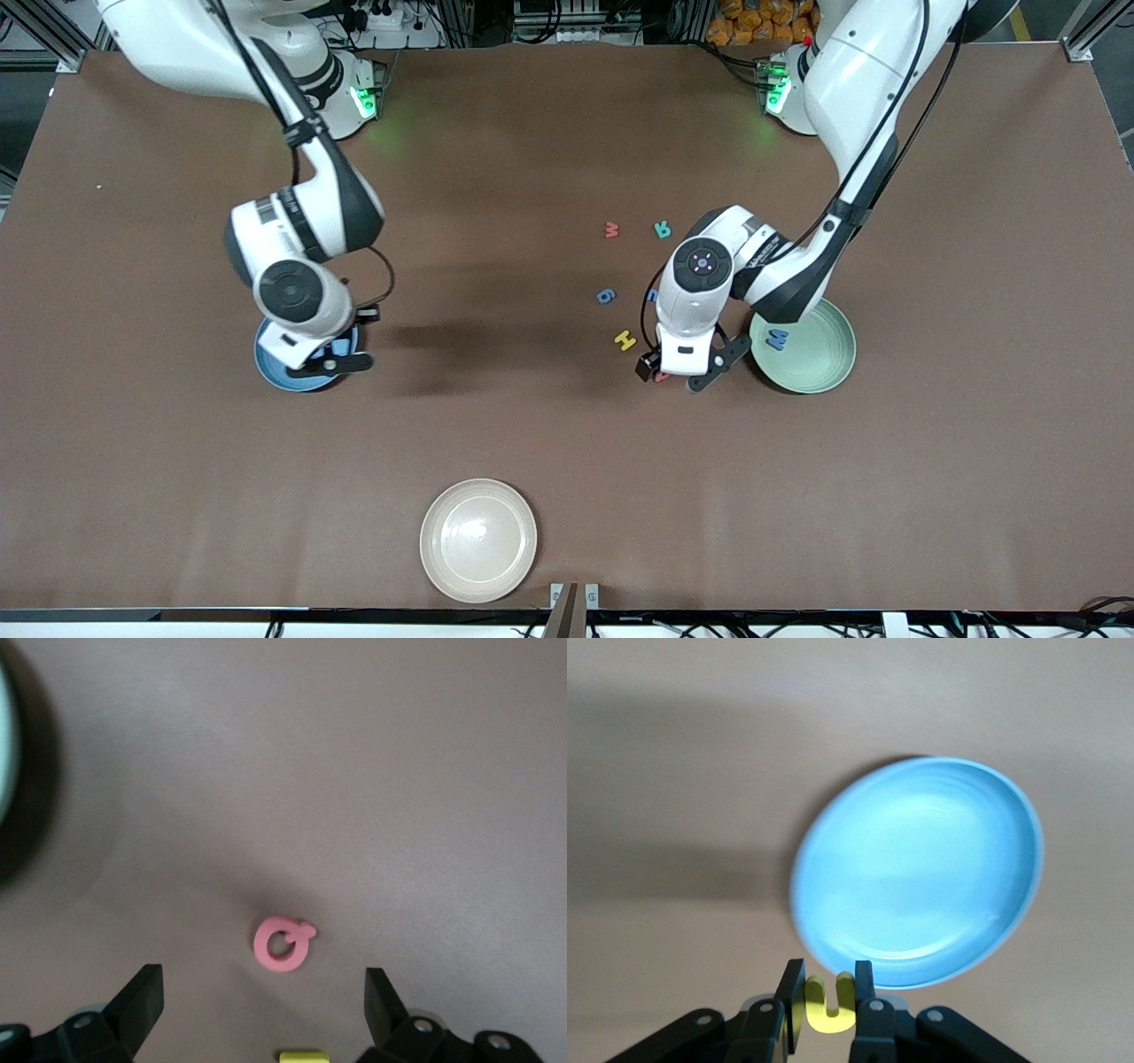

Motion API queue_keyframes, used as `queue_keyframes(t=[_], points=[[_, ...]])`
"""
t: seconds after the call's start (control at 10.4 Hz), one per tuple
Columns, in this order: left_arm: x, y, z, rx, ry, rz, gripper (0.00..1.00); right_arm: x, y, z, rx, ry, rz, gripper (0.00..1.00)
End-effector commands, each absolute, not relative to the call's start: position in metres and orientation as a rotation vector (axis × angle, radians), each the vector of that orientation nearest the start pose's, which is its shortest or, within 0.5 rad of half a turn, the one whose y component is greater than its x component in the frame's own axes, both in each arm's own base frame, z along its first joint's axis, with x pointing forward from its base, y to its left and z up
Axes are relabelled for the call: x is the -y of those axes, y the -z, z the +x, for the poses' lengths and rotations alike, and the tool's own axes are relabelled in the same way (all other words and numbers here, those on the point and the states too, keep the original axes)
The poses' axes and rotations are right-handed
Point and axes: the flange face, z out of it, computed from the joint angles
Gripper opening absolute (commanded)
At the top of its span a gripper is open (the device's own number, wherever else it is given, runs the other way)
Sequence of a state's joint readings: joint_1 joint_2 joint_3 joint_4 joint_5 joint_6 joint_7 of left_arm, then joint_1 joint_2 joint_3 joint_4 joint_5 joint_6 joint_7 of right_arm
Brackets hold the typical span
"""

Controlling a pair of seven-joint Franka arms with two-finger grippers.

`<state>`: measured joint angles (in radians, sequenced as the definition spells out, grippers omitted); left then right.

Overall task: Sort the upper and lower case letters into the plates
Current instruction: 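Release the u onto the blue plate while the left gripper reaches the Q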

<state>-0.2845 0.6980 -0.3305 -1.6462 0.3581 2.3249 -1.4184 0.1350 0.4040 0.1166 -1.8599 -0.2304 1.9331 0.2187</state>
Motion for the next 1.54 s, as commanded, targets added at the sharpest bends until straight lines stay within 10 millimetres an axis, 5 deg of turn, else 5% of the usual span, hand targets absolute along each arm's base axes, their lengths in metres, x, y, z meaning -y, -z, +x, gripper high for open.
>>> queue_keyframes(t=[0.0,0.19,0.29,0.38,0.48,0.67,0.77,1.06,1.15,1.44], points=[[0.395,-0.214,0.582,0.898,0.124,-3.007,1.00,-0.097,-0.284,0.576,0.250,-0.497,-3.284,0.00],[0.391,-0.205,0.583,0.869,0.118,-3.006,1.00,-0.081,-0.275,0.578,0.207,-0.501,-3.280,0.00],[0.384,-0.202,0.589,0.826,0.133,-3.015,1.00,-0.075,-0.273,0.579,0.192,-0.492,-3.278,0.28],[0.370,-0.198,0.597,0.821,0.131,-3.019,1.00,-0.069,-0.271,0.579,0.173,-0.488,-3.279,0.80],[0.369,-0.184,0.596,0.825,0.107,-3.015,1.00,-0.063,-0.274,0.580,0.155,-0.486,-3.286,1.00],[0.374,-0.172,0.595,0.844,0.108,-3.038,1.00,-0.063,-0.287,0.582,0.137,-0.464,-3.294,1.00],[0.375,-0.169,0.594,0.849,0.103,-3.036,1.00,-0.066,-0.311,0.586,0.136,-0.401,-3.291,1.00],[0.376,-0.162,0.590,0.847,0.090,-3.030,0.96,-0.136,-0.364,0.581,0.063,-0.289,-3.219,1.00],[0.376,-0.163,0.591,0.847,0.092,-3.031,0.79,-0.177,-0.366,0.576,-0.018,-0.247,-3.221,1.00],[0.376,-0.162,0.590,0.840,0.093,-3.031,0.56,-0.318,-0.354,0.542,-0.114,-0.085,-3.205,1.00]])
